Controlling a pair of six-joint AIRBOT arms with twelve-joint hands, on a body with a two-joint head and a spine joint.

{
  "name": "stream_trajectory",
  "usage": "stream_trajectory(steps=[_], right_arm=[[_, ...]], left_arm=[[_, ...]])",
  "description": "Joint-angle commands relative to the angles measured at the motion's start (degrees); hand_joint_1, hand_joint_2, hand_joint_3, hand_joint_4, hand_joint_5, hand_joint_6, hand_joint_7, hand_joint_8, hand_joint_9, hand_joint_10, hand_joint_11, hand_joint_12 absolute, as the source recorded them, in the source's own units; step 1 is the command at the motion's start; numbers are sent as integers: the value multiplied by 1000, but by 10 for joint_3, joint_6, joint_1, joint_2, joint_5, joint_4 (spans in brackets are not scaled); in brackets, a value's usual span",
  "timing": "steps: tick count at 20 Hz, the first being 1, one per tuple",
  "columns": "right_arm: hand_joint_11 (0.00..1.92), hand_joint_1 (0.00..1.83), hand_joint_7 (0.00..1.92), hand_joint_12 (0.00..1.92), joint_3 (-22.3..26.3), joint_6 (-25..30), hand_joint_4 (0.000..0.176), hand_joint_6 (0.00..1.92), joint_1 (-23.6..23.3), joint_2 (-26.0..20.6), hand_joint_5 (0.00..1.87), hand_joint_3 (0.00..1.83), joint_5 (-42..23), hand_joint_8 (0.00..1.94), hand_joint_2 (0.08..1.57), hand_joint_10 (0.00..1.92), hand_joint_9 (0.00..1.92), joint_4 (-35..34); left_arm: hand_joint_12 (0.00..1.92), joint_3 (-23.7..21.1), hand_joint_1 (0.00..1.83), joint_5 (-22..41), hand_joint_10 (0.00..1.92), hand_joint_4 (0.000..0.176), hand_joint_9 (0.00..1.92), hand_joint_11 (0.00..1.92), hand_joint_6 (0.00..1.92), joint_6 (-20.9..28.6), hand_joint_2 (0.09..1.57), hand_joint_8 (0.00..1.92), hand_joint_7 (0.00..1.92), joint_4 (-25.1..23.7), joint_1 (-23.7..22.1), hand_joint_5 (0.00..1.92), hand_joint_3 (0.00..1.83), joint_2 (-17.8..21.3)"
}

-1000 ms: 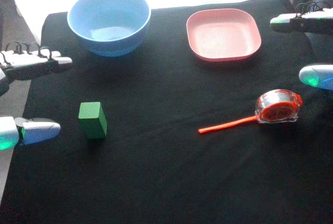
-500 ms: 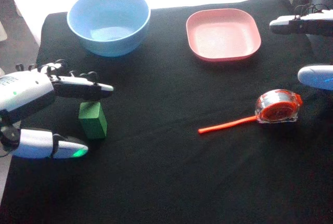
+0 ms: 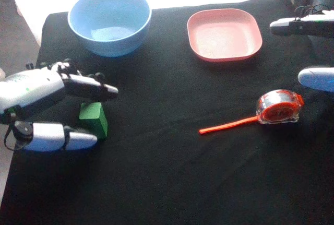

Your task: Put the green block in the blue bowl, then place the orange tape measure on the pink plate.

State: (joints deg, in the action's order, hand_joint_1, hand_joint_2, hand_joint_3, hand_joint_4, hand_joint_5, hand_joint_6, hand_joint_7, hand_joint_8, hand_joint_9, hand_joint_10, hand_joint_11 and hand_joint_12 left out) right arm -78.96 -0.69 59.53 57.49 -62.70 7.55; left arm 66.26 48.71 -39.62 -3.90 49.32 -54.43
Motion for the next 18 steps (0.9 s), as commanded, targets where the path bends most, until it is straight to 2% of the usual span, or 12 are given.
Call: stream_trajectory(steps=[1, 3, 4, 5, 6, 8, 9, 10, 11, 14, 15, 18], right_arm=[[38, 744, 381, 833, -2, 4, 56, 0, -6, -1, 425, 4, -65, 1, 1184, 4, 376, -25], [41, 743, 381, 839, -2, 4, 57, 0, -6, 0, 424, 6, -65, 1, 1191, 2, 373, -25], [44, 743, 387, 839, -2, 4, 63, 0, -6, 0, 422, 5, -65, 3, 1192, 4, 379, -26], [43, 744, 386, 839, -2, 4, 58, 0, -6, 1, 418, 6, -65, 2, 1193, 3, 377, -27], [33, 765, 392, 836, -2, 4, 42, 2, -6, 1, 424, 1, -65, 4, 1186, 2, 374, -27], [22, 778, 392, 831, -2, 4, 46, 5, -6, 2, 432, 0, -65, 3, 1179, 4, 368, -28], [11, 808, 397, 828, -2, 4, 29, 4, -6, 2, 435, 0, -65, 4, 1181, 3, 365, -29], [30, 777, 401, 833, -2, 4, 39, 3, -6, 2, 436, 0, -65, 4, 1182, 6, 375, -29], [29, 773, 403, 829, -1, 4, 38, 2, -6, 2, 435, 0, -65, 4, 1182, 4, 374, -29], [57, 753, 400, 764, 0, 4, 40, 0, -6, 4, 433, 2, -65, 1, 1193, 0, 381, -29], [69, 732, 403, 759, 0, 4, 44, 1, -6, 4, 436, 3, -65, 2, 1196, 2, 386, -29], [101, 716, 397, 671, 0, 4, 47, 0, -6, 6, 427, 0, -65, 0, 1206, 0, 377, -29]], left_arm=[[1307, 1, 934, 58, 36, 0, 640, 0, 5, 1, 1081, 11, 708, 4, -7, 590, 1, -2], [1433, 1, 1006, 45, 131, 0, 812, 112, 7, 2, 1046, 35, 931, -8, -11, 763, 0, -6], [1462, 2, 1212, 44, 224, 0, 920, 153, 623, 2, 1076, 725, 1095, -9, -12, 939, 0, -10], [1508, 3, 1247, 45, 284, 0, 974, 218, 792, 3, 1097, 959, 1077, -9, -14, 950, 2, -14], [1473, 5, 1260, 44, 310, 0, 1026, 367, 854, 4, 1097, 942, 1106, -9, -15, 941, 0, -16], [1227, 7, 1236, 44, 240, 0, 1052, 539, 1047, 6, 1110, 864, 1097, -9, -16, 891, 1, -21], [1137, 8, 1231, 46, 176, 0, 1086, 595, 1064, 7, 1111, 851, 1093, -9, -17, 893, 0, -22], [1175, 8, 1226, 47, 136, 0, 1098, 522, 1058, 7, 1116, 897, 1071, -9, -18, 892, 2, -22], [1199, 9, 1342, 49, 999, 0, 968, 549, 973, 7, 1099, 758, 1108, -9, -21, 917, 1, -21], [1277, 12, 1241, 59, 421, 0, 1085, 627, 949, 6, 1098, 885, 1101, -11, -36, 939, 2, -13], [1280, 12, 1352, 60, 1068, 0, 961, 637, 927, 6, 1098, 785, 1090, -11, -39, 929, 2, -11], [1363, 14, 1379, 55, 1323, 0, 881, 611, 719, 6, 1111, 1006, 1013, -12, -48, 993, 0, -1]])
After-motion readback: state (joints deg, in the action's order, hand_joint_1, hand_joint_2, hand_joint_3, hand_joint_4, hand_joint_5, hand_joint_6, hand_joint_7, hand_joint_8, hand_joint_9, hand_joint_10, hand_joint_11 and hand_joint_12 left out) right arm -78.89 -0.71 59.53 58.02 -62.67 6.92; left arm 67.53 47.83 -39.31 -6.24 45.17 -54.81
